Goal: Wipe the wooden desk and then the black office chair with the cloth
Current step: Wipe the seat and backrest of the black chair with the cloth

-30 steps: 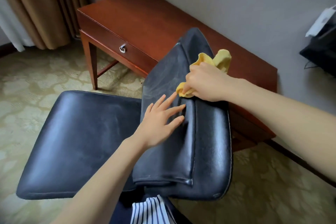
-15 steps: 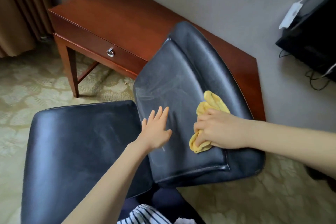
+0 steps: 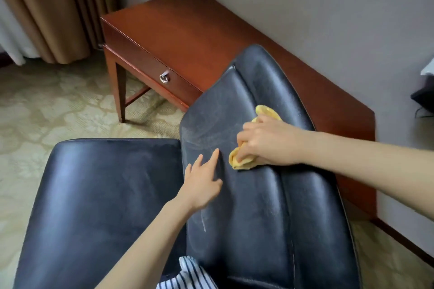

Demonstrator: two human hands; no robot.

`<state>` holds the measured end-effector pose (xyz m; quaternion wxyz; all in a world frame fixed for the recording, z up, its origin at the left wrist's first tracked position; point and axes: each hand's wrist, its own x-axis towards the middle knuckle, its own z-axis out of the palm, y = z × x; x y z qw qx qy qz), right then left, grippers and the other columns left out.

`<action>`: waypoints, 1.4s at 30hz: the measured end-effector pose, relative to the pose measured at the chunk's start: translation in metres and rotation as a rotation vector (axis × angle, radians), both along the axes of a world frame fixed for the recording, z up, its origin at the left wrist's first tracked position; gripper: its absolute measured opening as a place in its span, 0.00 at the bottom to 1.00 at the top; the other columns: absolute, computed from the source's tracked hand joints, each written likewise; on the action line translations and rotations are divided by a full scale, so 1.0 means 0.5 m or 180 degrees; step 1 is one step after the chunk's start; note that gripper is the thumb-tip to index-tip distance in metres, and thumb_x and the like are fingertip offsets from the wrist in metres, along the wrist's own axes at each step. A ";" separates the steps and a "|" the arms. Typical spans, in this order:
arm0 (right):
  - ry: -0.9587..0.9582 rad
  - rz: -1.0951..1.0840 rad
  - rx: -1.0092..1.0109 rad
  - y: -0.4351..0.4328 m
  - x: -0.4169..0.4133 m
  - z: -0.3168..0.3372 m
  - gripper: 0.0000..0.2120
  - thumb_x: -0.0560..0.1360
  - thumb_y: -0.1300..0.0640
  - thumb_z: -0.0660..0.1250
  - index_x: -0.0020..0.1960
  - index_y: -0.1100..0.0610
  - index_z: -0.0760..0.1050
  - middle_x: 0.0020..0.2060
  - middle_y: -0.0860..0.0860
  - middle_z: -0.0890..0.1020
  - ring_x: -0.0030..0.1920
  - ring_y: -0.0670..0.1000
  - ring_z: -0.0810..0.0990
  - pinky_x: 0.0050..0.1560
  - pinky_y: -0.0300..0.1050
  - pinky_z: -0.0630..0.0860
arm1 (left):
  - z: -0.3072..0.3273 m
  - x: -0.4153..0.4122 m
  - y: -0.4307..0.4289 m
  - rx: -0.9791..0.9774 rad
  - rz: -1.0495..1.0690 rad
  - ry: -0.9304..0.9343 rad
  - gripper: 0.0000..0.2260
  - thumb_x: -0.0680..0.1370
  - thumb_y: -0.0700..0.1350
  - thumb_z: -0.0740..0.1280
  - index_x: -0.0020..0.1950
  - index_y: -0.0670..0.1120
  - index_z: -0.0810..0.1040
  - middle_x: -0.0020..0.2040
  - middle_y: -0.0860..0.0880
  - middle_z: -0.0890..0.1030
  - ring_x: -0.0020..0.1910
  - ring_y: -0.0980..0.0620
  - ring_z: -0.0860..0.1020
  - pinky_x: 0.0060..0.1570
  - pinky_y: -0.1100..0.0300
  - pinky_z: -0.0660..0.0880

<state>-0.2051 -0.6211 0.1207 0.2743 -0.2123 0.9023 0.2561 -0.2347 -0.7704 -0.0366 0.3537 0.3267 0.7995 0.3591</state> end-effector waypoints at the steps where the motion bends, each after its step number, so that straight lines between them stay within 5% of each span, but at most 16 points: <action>1: 0.0144 -0.0026 0.0116 0.018 -0.043 0.003 0.08 0.78 0.49 0.58 0.53 0.43 0.75 0.50 0.46 0.75 0.52 0.51 0.73 0.49 0.51 0.67 | -0.001 -0.002 0.003 -0.0020 -0.0006 0.0002 0.33 0.77 0.41 0.56 0.78 0.51 0.45 0.73 0.44 0.63 0.76 0.46 0.45 0.72 0.50 0.42; 5: 0.0875 -0.0237 0.0441 0.073 -0.202 0.000 0.10 0.79 0.55 0.58 0.53 0.44 0.76 0.51 0.49 0.75 0.53 0.54 0.72 0.43 0.49 0.61 | -0.006 -0.012 0.009 -0.0026 -0.0070 0.0099 0.33 0.76 0.38 0.57 0.78 0.52 0.48 0.76 0.51 0.58 0.76 0.49 0.45 0.72 0.53 0.39; 10: 0.1372 -0.0815 0.0584 0.087 -0.281 -0.022 0.13 0.79 0.61 0.58 0.59 0.52 0.76 0.54 0.55 0.75 0.57 0.59 0.71 0.49 0.51 0.63 | -0.001 -0.010 0.010 -0.0070 -0.0134 0.0179 0.37 0.72 0.35 0.55 0.78 0.54 0.47 0.77 0.54 0.55 0.76 0.49 0.46 0.72 0.51 0.39; 15: 0.1094 -0.0809 0.0543 0.052 -0.234 -0.056 0.10 0.76 0.63 0.59 0.54 0.57 0.76 0.53 0.58 0.77 0.55 0.60 0.73 0.46 0.50 0.60 | -0.003 -0.007 0.007 -0.0161 -0.0146 0.0083 0.38 0.71 0.34 0.55 0.77 0.56 0.45 0.77 0.56 0.54 0.76 0.48 0.47 0.72 0.48 0.41; 22: 0.0065 -0.0300 0.0335 -0.058 -0.058 -0.085 0.05 0.74 0.60 0.60 0.47 0.52 0.73 0.48 0.53 0.79 0.51 0.57 0.77 0.44 0.48 0.58 | -0.008 0.003 -0.001 -0.0148 -0.0305 0.0063 0.40 0.70 0.35 0.55 0.77 0.56 0.43 0.78 0.54 0.52 0.77 0.46 0.46 0.73 0.43 0.44; 27: -0.0395 -0.0307 -0.0034 -0.105 0.072 -0.053 0.10 0.71 0.62 0.60 0.34 0.51 0.63 0.33 0.49 0.67 0.38 0.56 0.68 0.44 0.48 0.59 | -0.020 0.012 -0.007 -0.0030 -0.0260 -0.0026 0.40 0.70 0.33 0.54 0.77 0.55 0.43 0.78 0.57 0.46 0.77 0.46 0.46 0.73 0.44 0.44; 33: -0.0928 -0.0407 -0.0537 -0.105 0.154 -0.001 0.07 0.73 0.59 0.58 0.41 0.49 0.71 0.35 0.46 0.65 0.40 0.54 0.67 0.48 0.48 0.60 | -0.024 0.014 -0.010 0.0092 -0.0196 -0.0100 0.40 0.69 0.32 0.54 0.77 0.55 0.43 0.78 0.57 0.46 0.77 0.47 0.46 0.73 0.45 0.44; 38: -0.0477 -0.0120 -0.0121 -0.061 0.079 0.012 0.06 0.73 0.56 0.58 0.45 0.48 0.72 0.38 0.47 0.69 0.44 0.54 0.74 0.45 0.50 0.65 | -0.020 0.012 -0.013 0.0078 -0.0201 -0.0074 0.40 0.70 0.33 0.55 0.77 0.55 0.43 0.78 0.57 0.47 0.77 0.47 0.46 0.73 0.45 0.44; 42: 0.0035 -0.0158 0.0407 -0.019 -0.012 0.000 0.05 0.74 0.55 0.61 0.48 0.47 0.73 0.42 0.47 0.73 0.48 0.54 0.76 0.41 0.47 0.59 | -0.017 0.020 -0.018 0.0091 -0.0165 -0.0010 0.37 0.73 0.36 0.57 0.77 0.54 0.44 0.78 0.56 0.46 0.77 0.46 0.44 0.73 0.44 0.44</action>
